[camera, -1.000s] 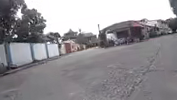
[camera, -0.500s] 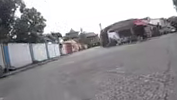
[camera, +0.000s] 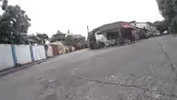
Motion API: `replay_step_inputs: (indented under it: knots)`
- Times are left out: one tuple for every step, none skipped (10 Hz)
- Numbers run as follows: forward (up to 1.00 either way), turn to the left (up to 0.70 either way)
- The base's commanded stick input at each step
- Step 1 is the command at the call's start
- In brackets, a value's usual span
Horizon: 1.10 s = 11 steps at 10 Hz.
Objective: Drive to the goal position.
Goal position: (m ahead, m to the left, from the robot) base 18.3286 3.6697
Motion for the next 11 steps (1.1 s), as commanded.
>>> replay_step_inputs:
  knots:
    - [1.0,0.01]
    - [1.0,0.01]
    - [1.0,0.01]
    - [1.0,0.01]
    - [1.0,0.01]
    - [1.0,0.01]
    - [1.0,0.01]
    - [1.0,0.01]
    - [1.0,0.01]
    - [1.0,-0.23]
    - [1.0,-0.39]
